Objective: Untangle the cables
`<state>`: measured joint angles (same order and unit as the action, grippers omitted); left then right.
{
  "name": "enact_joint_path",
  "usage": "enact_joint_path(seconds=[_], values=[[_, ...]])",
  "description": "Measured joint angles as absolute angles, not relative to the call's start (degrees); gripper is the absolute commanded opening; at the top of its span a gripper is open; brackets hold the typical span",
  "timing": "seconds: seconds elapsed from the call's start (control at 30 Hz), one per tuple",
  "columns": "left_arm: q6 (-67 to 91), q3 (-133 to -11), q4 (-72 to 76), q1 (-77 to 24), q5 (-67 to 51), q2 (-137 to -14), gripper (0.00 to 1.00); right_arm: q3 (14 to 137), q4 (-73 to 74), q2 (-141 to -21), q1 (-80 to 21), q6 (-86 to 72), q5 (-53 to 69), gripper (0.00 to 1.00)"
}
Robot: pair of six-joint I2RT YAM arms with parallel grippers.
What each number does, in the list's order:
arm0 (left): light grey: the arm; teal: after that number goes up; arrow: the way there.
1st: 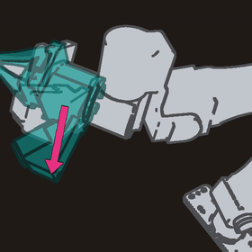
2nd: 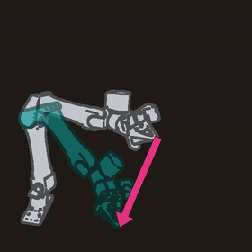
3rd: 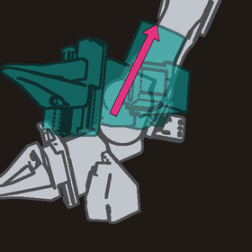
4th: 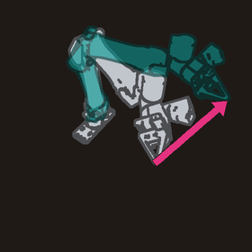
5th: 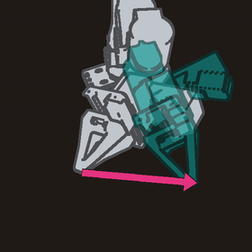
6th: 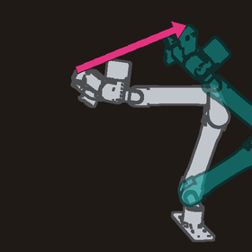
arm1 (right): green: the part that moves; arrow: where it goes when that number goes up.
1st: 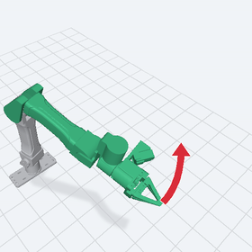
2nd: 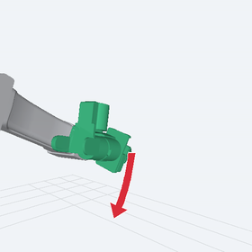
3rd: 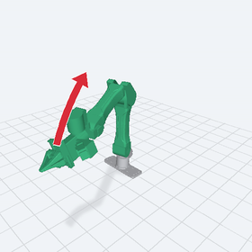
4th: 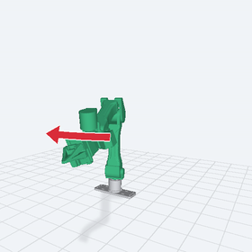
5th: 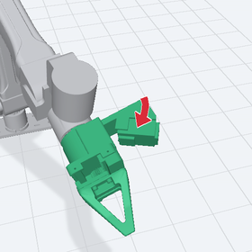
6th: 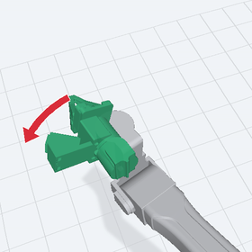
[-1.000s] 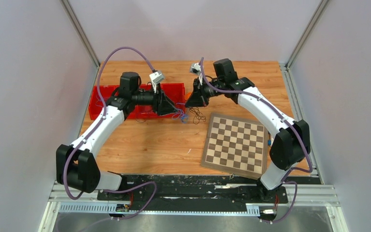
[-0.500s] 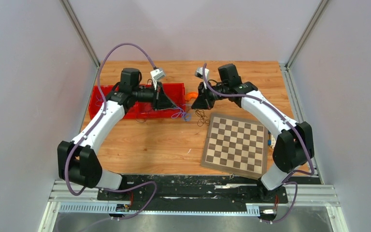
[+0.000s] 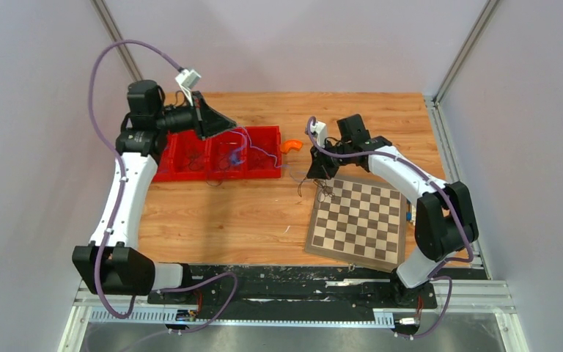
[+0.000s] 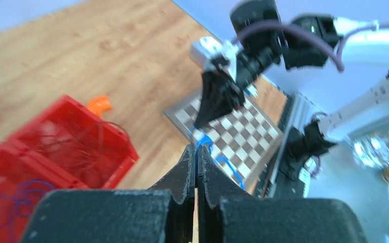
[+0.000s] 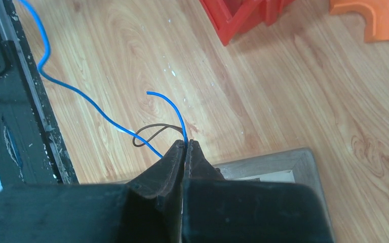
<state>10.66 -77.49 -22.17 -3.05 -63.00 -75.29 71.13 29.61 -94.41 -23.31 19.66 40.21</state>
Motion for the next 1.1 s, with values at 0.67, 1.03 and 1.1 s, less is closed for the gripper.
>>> enact_joint_path(seconds=[0.67, 1.03, 1.1], values=[[7.0, -90.3, -32.4, 9.4, -51.0, -75.4, 0.00, 71.0, 30.6, -99.0, -22.7, 20.1, 40.3, 0.59], [0.0, -94.7, -39.4, 17.3, -36.7, -77.0, 0.00, 71.7, 31.0, -99.4, -22.3, 20.0, 39.9, 0.89], [-0.1, -94.9, -39.2, 19.4, -35.2, -78.7, 0.00, 72.0, 31.1, -99.6, -22.3, 20.0, 39.9, 0.95]])
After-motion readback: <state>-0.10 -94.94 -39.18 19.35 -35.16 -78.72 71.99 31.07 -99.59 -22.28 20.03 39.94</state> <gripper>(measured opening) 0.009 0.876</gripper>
